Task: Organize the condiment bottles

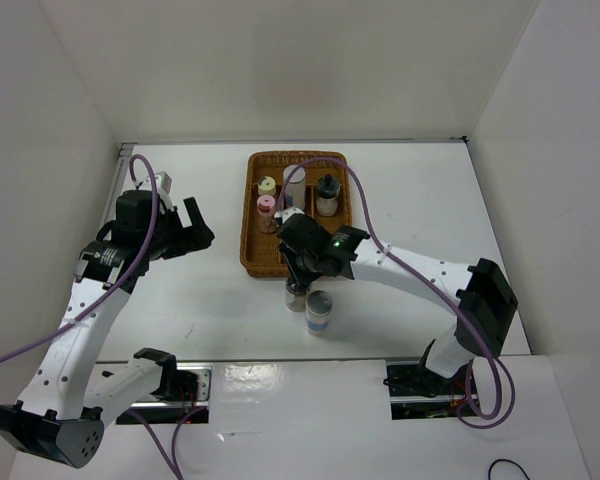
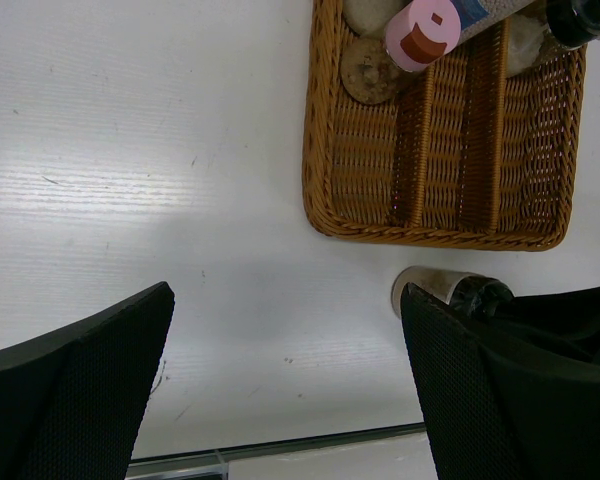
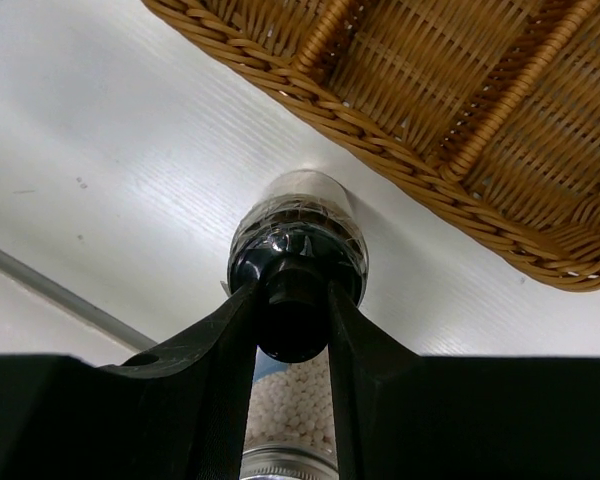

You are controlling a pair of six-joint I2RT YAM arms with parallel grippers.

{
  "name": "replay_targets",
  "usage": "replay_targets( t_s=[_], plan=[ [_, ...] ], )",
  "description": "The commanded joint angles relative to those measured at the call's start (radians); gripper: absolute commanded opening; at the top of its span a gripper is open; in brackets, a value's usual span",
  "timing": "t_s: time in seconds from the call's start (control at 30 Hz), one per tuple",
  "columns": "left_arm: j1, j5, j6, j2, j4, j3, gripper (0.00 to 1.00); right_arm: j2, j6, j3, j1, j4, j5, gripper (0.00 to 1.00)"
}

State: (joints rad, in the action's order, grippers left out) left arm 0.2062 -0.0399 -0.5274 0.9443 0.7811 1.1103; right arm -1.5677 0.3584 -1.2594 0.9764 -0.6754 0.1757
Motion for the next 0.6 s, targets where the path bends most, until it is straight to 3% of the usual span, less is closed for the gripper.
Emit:
replay_targets(
  t_s=[0.0,0.3,0.57],
  plan=[
    [-0.005,-0.008,0.003,-0.018,-0.020,-0.001,1.00,0.047,0.002,-0.081,0.001,-0.013,-0.030,0.12],
    [-0.005,-0.008,0.003,-0.018,-0.020,-0.001,1.00,0.063,-0.022,-0.250,0.001,-0.082,0.039,0.09],
    [-0.005,-0.017,0.003,-0.018,-0.020,-0.001,1.00,0.063,-0.111,-0.347,-0.145,-0.092,0.067,0.09]
  ],
)
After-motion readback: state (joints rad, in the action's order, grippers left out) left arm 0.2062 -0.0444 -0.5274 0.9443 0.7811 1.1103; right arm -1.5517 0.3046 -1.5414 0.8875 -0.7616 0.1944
